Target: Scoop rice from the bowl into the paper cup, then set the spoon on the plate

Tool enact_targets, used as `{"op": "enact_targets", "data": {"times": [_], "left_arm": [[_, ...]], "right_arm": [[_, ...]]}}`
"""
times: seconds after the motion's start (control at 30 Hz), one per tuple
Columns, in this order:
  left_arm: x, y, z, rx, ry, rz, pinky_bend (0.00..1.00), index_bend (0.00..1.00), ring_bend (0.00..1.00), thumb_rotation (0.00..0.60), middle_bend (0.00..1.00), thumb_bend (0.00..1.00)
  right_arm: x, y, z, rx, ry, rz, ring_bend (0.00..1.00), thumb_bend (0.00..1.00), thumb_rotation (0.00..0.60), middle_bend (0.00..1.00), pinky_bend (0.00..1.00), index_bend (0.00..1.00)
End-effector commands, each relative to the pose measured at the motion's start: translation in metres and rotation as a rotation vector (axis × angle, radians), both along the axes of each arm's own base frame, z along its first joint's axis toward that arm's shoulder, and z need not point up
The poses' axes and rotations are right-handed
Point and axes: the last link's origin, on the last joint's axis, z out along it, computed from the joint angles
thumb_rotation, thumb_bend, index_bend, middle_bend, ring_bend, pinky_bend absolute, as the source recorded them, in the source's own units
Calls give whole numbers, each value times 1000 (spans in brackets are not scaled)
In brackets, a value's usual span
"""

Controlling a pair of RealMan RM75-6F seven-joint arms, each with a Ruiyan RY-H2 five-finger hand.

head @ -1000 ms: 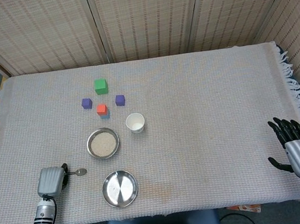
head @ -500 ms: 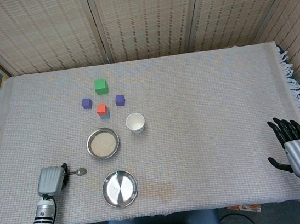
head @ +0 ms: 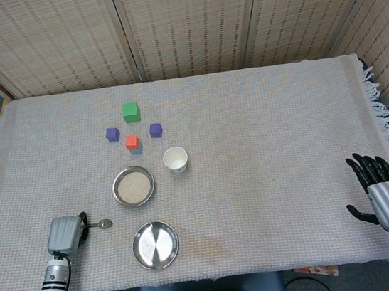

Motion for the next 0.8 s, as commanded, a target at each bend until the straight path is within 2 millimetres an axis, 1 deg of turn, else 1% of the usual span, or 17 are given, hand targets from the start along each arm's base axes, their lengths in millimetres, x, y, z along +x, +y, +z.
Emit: {"op": "enact_targets", "data": {"times": [0.03,0.27,0.4,0.47,0.53,0.63,0.8], "left_arm": [[6,1,8,21,-16,-21,1000,683,1000,600,1000,400],[20,5,29,71,-36,-60,1000,707,1000,600,1000,401],[36,16,38,108,-19,-104,1000,716,1000,600,1000,399],[43,24,39,128,35,-133,1000,733,1000,600,1000,399],[50,35,40,160,135,-165,1000,747,1000,600,1000,399],[62,47,38,187,236,-199,1000,750,1000,600,1000,398],[92,57,36,199,332,-261,1000,750,1000,600,1000,398]], "right_arm": [[0,0,0,-1,-2,1,0,128,600,0,0,0],[1,2,1,-1,-4,7,0,128,600,0,0,0],[3,3,1,2,-5,14,0,128,600,0,0,0],[4,4,1,3,-7,18,0,128,600,0,0,0],[5,5,1,4,-8,23,0,128,600,0,0,0],[6,6,2,1,-8,29,0,128,600,0,0,0],[6,7,3,1,-6,35,0,128,600,0,0,0]]}}
